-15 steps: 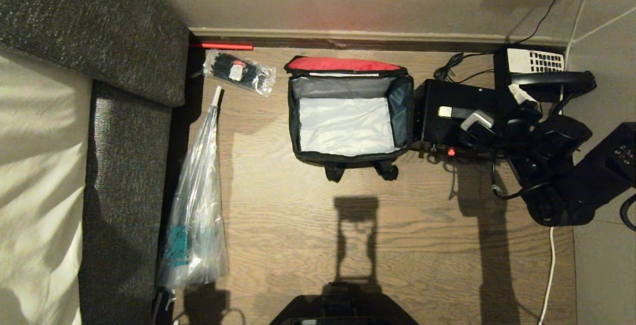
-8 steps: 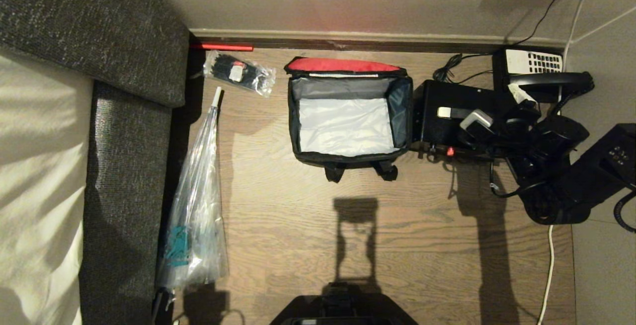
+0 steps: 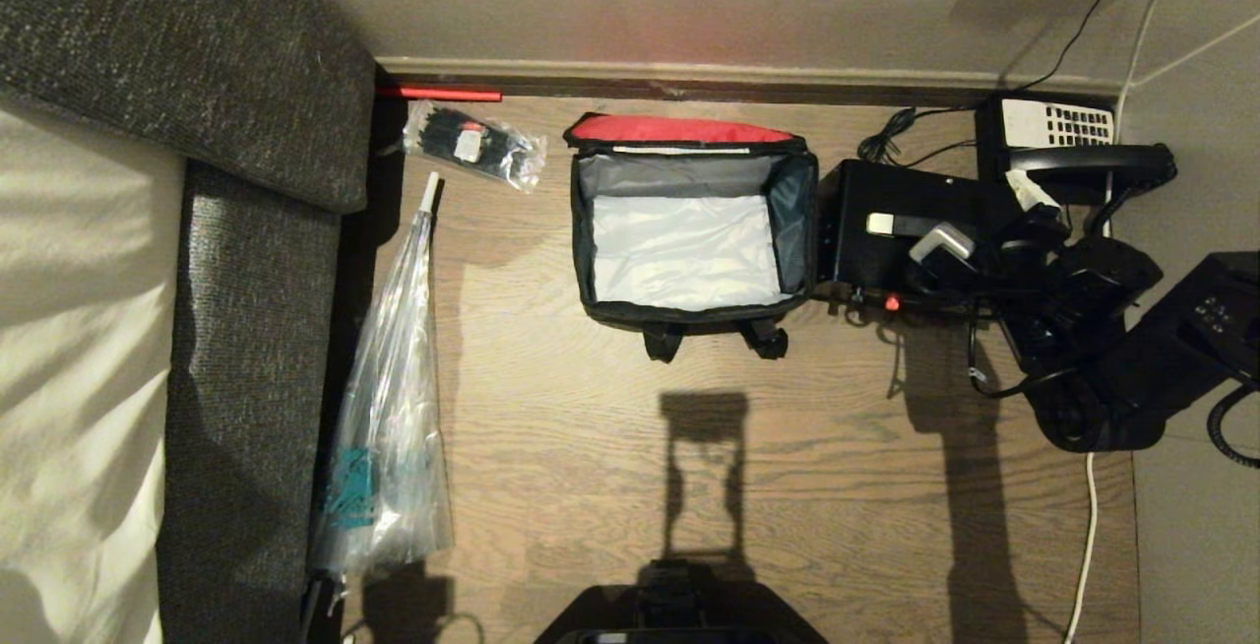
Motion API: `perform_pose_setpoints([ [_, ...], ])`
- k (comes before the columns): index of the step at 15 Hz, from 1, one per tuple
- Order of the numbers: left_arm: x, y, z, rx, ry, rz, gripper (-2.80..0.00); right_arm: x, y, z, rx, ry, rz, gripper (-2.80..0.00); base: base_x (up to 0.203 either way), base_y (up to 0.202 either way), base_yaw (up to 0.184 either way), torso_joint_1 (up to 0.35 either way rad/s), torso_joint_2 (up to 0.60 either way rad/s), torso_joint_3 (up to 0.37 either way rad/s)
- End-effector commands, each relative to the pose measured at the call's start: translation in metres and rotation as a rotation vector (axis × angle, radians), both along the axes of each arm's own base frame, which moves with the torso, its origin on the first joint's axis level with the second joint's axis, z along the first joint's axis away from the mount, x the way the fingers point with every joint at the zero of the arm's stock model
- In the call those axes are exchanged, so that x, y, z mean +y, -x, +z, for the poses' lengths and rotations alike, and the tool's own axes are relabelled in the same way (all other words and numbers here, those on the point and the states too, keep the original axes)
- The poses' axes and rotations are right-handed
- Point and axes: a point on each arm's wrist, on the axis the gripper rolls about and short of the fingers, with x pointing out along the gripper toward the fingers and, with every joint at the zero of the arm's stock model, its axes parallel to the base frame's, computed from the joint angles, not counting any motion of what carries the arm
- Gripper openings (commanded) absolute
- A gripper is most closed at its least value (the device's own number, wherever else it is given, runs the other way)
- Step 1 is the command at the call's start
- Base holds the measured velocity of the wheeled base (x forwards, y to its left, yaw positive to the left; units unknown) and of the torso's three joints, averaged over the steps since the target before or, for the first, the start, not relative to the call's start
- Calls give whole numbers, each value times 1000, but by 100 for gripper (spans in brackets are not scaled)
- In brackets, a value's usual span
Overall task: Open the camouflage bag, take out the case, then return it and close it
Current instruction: Grip the handle again
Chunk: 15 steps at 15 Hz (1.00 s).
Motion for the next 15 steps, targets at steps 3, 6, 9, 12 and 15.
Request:
perform_pose_setpoints([
  [3, 0, 0, 0, 0, 0, 0, -280, 1, -4, -24, 66, 11, 19, -280, 0, 0, 0, 0, 0, 0],
  [6, 0, 0, 0, 0, 0, 0, -280, 1, -5, -23, 60, 12, 19, -280, 0, 0, 0, 0, 0, 0],
  [9, 0, 0, 0, 0, 0, 0, -280, 1, -4, -22, 59, 13, 21, -280, 0, 0, 0, 0, 0, 0],
  [12, 0, 0, 0, 0, 0, 0, -280, 3, -3, -14, 42, 42, 32, -280, 0, 0, 0, 0, 0, 0],
  [15, 0, 0, 0, 0, 0, 0, -280, 9, 3, 13, -14, 92, 35, -280, 0, 0, 0, 0, 0, 0],
])
